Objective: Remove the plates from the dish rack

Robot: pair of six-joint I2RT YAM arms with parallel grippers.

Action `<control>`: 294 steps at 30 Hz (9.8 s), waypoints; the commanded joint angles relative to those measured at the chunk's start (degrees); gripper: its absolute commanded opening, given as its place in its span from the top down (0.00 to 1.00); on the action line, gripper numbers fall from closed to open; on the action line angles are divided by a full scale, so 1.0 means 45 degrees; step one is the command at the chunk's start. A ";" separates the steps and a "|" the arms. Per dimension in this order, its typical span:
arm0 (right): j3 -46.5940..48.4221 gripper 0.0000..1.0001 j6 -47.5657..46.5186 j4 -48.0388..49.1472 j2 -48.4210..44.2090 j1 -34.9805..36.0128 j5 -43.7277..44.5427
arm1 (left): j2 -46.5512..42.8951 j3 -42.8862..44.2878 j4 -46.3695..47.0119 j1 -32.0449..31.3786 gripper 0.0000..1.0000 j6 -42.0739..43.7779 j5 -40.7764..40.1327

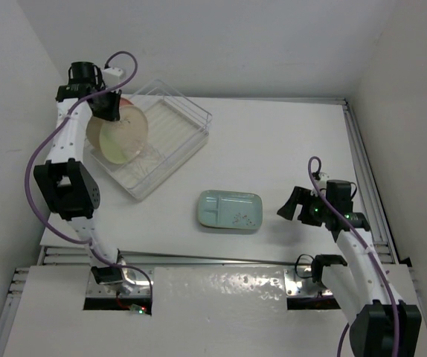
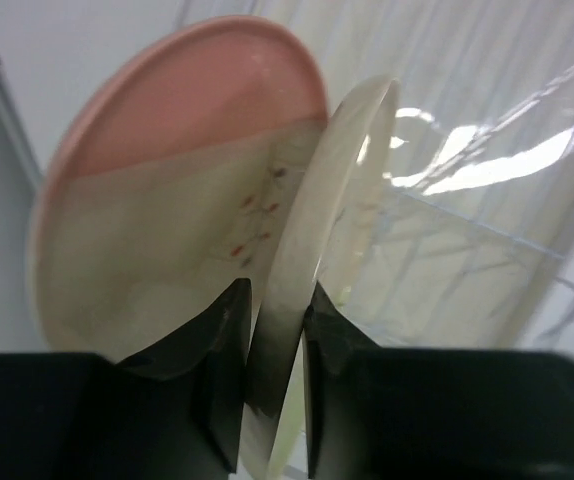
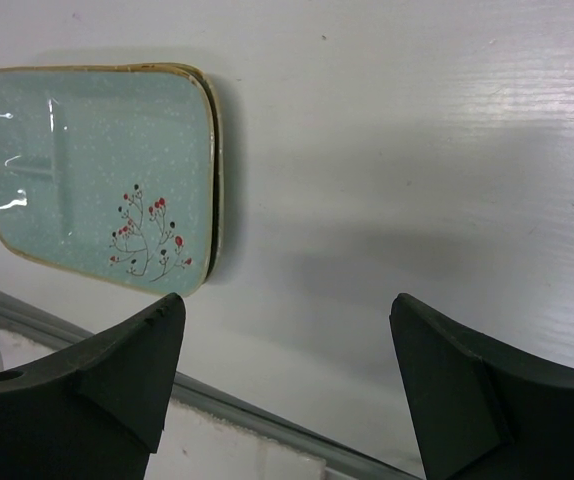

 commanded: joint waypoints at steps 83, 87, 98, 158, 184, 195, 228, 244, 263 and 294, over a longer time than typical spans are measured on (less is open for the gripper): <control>-0.0136 0.18 0.3214 0.2014 -0.0859 0.0058 0.0537 | 0.3299 0.0084 0.9779 -0.8573 1.00 -0.8158 0.6270; -0.0195 0.18 0.3350 0.2366 -0.0566 0.0058 0.0577 | 0.4002 -0.0091 1.0853 -0.8241 1.00 -0.9543 0.6018; 0.0215 0.18 0.3136 0.2640 0.0313 0.0058 0.0342 | 0.4609 -0.0152 1.1991 -0.7615 1.00 -1.0448 0.4570; 0.5058 0.13 0.1789 -0.4469 -0.5096 0.0058 0.6084 | 0.8710 0.0298 1.1911 -1.2654 0.69 -1.3766 0.3517; 0.6229 0.09 0.1379 -0.4391 -0.4180 0.0058 0.5695 | 0.5921 0.5650 0.7167 -1.2168 0.39 -0.6072 -0.1754; 0.5802 0.09 -0.0261 -0.3691 -0.2227 0.0078 0.2355 | -0.0348 0.1920 0.2973 -0.6371 0.29 -0.2770 -0.4668; 0.5332 0.16 0.0636 -0.2400 -0.1229 0.0078 0.1222 | 0.0899 0.0474 0.1617 0.1486 0.95 0.1370 0.0957; 0.5254 0.20 0.0773 -0.1872 -0.1405 0.0058 0.1396 | -0.1622 -0.0522 0.2321 0.1486 1.00 0.2465 0.3322; 0.5273 0.21 0.0559 -0.0974 -0.0761 0.0078 0.1318 | -0.2675 0.0828 0.5308 0.1467 1.00 0.0688 0.2091; 1.2244 0.09 -0.0087 0.2812 0.8046 0.3768 -0.2254 | -0.3399 0.0417 0.4255 -0.2517 1.00 -0.3649 0.7382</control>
